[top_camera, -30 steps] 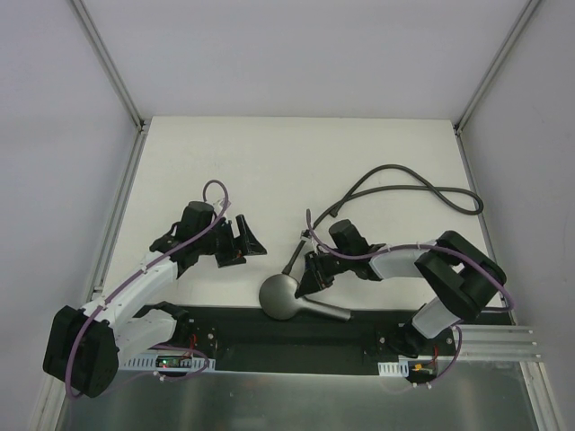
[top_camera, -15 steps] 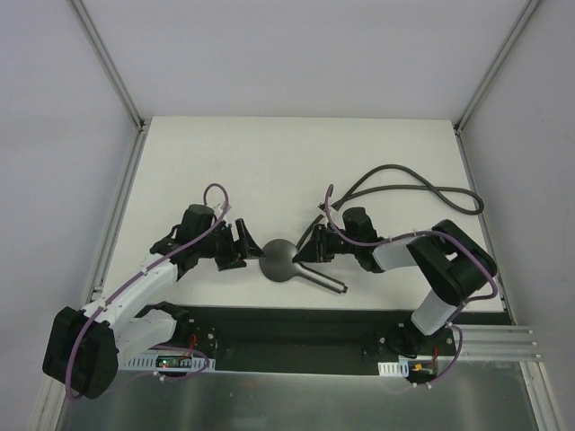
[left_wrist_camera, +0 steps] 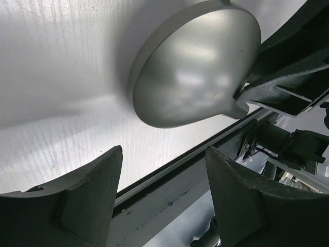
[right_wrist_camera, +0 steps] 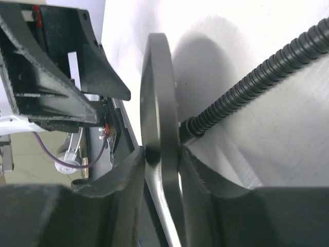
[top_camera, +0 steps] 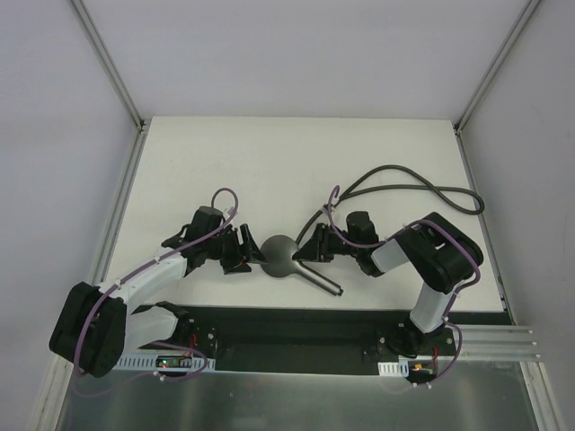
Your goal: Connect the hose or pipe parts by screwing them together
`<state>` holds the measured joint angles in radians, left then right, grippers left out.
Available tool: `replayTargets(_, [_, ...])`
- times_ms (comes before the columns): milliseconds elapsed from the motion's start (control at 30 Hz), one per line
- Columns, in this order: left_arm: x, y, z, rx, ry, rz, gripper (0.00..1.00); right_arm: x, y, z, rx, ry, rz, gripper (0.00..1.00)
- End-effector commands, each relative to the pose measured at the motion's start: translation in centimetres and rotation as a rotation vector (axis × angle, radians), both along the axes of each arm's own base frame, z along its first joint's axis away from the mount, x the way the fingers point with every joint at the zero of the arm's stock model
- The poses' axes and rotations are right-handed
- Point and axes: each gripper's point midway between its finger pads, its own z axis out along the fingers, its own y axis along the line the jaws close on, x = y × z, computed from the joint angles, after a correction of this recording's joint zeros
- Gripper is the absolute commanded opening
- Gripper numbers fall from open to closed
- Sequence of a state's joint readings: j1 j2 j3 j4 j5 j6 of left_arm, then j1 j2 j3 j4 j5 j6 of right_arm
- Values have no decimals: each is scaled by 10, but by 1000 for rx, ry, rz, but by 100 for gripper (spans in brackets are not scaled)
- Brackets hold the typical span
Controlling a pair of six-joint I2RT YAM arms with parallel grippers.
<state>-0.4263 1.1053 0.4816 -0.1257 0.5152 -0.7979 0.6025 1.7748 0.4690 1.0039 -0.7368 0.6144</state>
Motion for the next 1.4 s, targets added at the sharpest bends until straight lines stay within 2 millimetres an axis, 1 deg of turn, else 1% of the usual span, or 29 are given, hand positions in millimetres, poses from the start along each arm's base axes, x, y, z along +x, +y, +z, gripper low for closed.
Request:
replayTargets(0, [7,-8,-1,-29,-8,1,63,-11,1,8,60,-10,63,39])
replayTargets(33, [7,-10,-3,-29,-7,1,63,-14,0,6,58,-3,72,43])
replayTargets(67, [6,-10,-6,-29,0,-1,63,-18,-1,4,57,8,83,48])
replayTargets(100, [5,-12,-11,-27,23,2,62,-20,-2,2,55,14,88,50])
replayTargets(133, [7,-16,-10,-40,10,-4,61,-22,-4,1,52,23,90,53])
replayTargets(167, [6,-17,-16,-35,34,-8,61,-25,-5,-3,47,38,98,56])
replayTargets(233, [7,-20,-19,-36,43,-18,58,-29,-6,-6,44,49,106,59])
replayTargets(300, [5,-21,-27,-22,64,-26,57,-33,-8,-9,44,54,113,60])
replayTargets(400, [4,-20,-35,-6,81,-23,55,-33,-5,-3,75,51,110,60])
replayTargets(500, [3,-21,-38,-3,80,-26,54,-34,6,8,136,60,114,59])
replayTargets(533, [4,-21,-38,-3,75,-27,54,-33,12,16,166,38,125,59])
replayTargets(633, [3,-23,-38,-3,71,-30,53,-36,23,12,171,64,134,58])
replayTargets(700, [3,-23,-37,-4,68,-30,53,-33,23,11,168,60,118,42])
replayTargets(733, [2,-23,-37,-4,70,-30,53,-31,23,13,173,49,104,25])
replayTargets(800, [1,-23,-34,-13,62,-35,52,-28,20,16,177,43,78,13])
replayTargets(833, [1,-25,-30,-22,52,-44,54,-24,20,27,195,16,57,4])
replayTargets(867, [2,-26,-21,-41,23,-56,55,-23,18,32,204,7,50,1])
replayTargets(900, [1,-28,-13,-56,5,-72,62,-22,18,42,221,-3,44,1])
replayTargets(933, [2,-28,-5,-67,-16,-78,66,-19,17,61,255,-44,35,1])
replayTargets(967, [3,-30,15,-104,-90,-89,71,-18,17,71,273,-59,29,1])
replayTargets(1000, [2,-31,26,-128,-128,-100,79,-16,16,79,283,-62,19,1])
replayTargets(1033, [2,-32,50,-174,-216,-110,82,-16,16,101,319,-105,24,1])
replayTargets(1067, [1,-33,63,-200,-263,-121,85,-15,17,113,332,-127,25,1])
replayTargets(1100, [1,-32,73,-217,-306,-115,88,-15,19,134,351,-186,37,1])
replayTargets(1133, [2,-30,90,-242,-367,-103,89,-18,20,144,353,-216,54,1])
replayTargets(1200, [2,-30,107,-281,-409,-84,90,-27,23,163,329,-274,94,1])
replayTargets(1267, [2,-33,131,-353,-486,-86,90,-33,23,167,298,-355,130,1])
replayTargets(1300, [1,-34,139,-376,-508,-88,90,-39,21,175,309,-378,145,1])
replayTargets(1367, [2,-34,156,-425,-572,-78,91,-45,19,186,344,-370,159,2])
